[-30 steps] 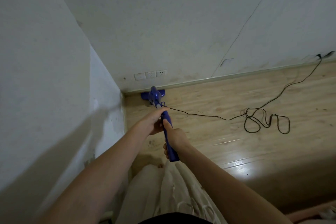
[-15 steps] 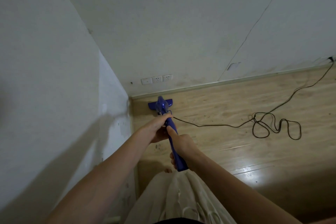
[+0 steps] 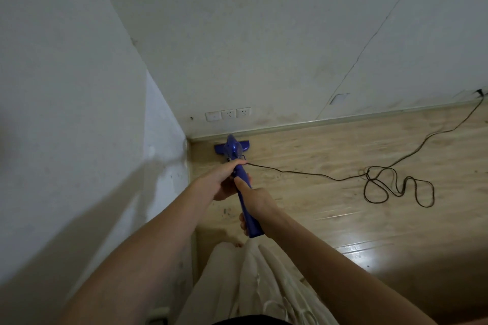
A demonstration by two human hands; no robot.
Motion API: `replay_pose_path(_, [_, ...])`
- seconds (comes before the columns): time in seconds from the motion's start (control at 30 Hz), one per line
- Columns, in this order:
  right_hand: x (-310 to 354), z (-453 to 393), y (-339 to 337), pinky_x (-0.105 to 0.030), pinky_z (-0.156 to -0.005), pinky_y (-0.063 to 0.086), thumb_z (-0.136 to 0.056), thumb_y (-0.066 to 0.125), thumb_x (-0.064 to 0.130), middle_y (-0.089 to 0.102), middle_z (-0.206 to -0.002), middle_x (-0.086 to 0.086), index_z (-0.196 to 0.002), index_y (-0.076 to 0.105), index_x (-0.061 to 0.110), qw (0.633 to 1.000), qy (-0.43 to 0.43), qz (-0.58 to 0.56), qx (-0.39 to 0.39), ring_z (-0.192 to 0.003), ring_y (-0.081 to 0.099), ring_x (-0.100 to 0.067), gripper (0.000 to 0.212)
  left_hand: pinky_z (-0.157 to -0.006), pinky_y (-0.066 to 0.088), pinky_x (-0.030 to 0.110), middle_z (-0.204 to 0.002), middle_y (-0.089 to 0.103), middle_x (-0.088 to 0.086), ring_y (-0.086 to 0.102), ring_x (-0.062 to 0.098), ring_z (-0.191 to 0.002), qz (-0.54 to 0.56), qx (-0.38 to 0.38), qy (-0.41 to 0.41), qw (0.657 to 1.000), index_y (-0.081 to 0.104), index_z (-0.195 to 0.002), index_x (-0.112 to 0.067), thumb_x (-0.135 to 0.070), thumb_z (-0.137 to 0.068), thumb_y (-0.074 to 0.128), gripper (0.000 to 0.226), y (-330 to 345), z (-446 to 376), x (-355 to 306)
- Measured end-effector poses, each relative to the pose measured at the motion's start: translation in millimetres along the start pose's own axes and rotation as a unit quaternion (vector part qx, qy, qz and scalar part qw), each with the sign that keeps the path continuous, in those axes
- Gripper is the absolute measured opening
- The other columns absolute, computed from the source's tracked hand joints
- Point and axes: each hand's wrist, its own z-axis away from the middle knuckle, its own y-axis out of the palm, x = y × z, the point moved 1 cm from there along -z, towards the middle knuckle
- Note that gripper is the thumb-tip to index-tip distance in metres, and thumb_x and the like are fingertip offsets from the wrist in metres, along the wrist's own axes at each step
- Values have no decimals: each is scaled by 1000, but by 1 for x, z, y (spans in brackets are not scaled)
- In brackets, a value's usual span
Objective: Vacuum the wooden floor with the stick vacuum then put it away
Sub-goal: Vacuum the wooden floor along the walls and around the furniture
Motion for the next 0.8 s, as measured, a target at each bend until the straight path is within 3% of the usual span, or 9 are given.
replay_pose_path(0.23, [1,7,-2,-25,-47,48,-96,46,56,59,-77,-10,-96,48,11,1000,-4,-2,12,-56,57,-17,45,-72,53,29,-73,65,11,62,20,-69,10,21,5,1000,58,-100,0,-27,-86,69,32,1,12,2])
replay_pose_path(0.33, [3,5,-11,-25,-45,48,-96,45,57,58,-72,-10,-103,50,6,1000,-9,-14,7,-52,56,-17,51,-66,53,29,-76,64,11,63,19,-68,8,14,10,1000,58,-98,0,-28,-87,68,31,10,11,-3])
replay_pose_path(0.43, [3,1,-10,-26,-45,49,-96,45,56,58,-69,-10,-104,51,5,999,-18,-28,13,-51,55,-18,52,-50,53,25,-76,62,11,64,19,-57,3,3,14,1000,56,-102,-1,-30,-88,68,34,13,4,-5])
replay_pose_path(0.53, [4,-6,-3,-26,-44,49,-95,46,57,57,-66,-9,-99,51,6,999,-16,-24,18,-48,54,-17,50,-42,50,22,-78,60,11,62,18,-62,0,-24,16,1000,55,-104,-2,-30,-87,68,35,9,0,-5])
replay_pose_path(0.8, [-9,-3,23,-27,-46,48,-96,47,55,57,-71,-10,-93,47,11,999,-1,-18,30,-52,54,-18,45,-54,52,27,-80,64,10,63,18,-68,-12,-41,18,999,59,-109,-1,-34,-80,75,46,-18,7,10])
